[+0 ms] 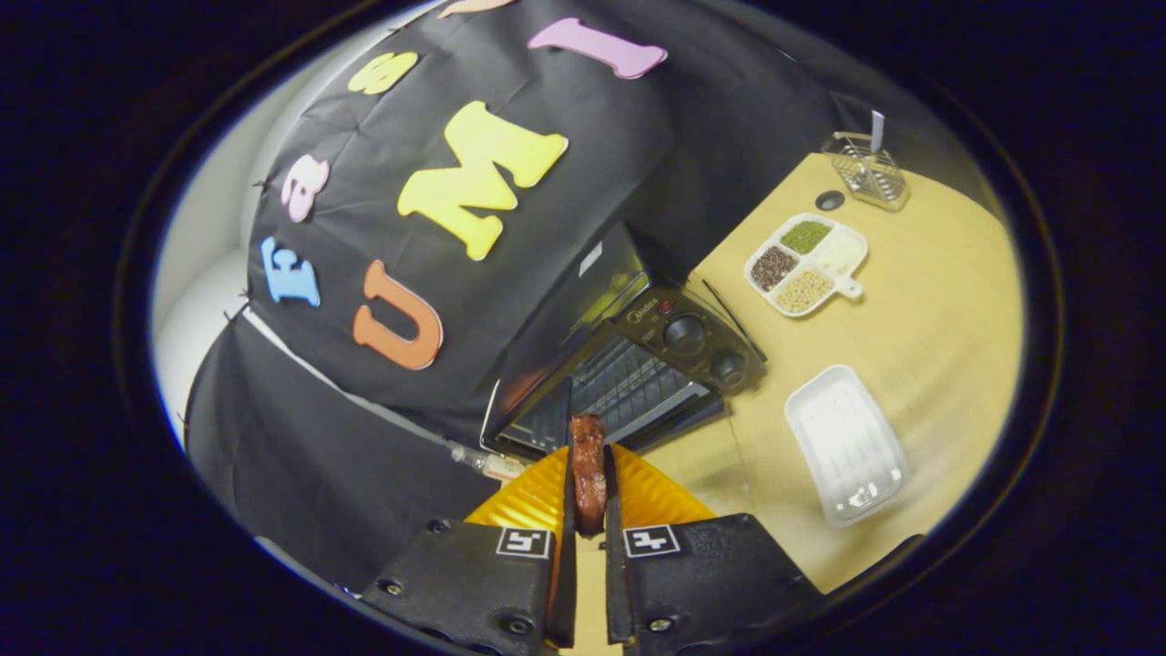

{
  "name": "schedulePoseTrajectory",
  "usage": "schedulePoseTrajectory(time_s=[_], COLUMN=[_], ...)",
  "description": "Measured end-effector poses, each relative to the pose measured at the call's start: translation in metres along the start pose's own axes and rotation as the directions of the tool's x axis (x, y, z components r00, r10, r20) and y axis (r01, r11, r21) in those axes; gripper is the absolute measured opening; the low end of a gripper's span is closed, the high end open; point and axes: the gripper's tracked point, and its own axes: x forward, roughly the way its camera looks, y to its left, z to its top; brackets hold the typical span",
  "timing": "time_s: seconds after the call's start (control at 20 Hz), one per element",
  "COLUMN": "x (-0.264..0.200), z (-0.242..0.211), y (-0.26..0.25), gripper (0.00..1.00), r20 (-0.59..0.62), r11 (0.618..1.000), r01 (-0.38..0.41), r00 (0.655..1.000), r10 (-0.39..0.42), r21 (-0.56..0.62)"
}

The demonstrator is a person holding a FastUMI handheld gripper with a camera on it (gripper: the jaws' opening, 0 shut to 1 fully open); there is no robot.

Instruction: Open the toaster oven, put the food inside, and close the toaster oven door.

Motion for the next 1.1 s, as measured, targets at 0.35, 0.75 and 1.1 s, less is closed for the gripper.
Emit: schedulePoseTrajectory(time_s=[0.35,0.75,1.1], x=[0.094,0.19,0.228], z=[-0.009,-0.014,-0.02], y=[-0.006,-0.01,-0.014], gripper=[0.16,0.16,0.16], r20=[0.222,0.272,0.264], r11=[0.952,0.933,0.95], r01=[-0.005,0.042,0.124], r00=[0.973,0.951,0.943], r10=[-0.066,-0.147,-0.202], r21=[0.305,0.358,0.286])
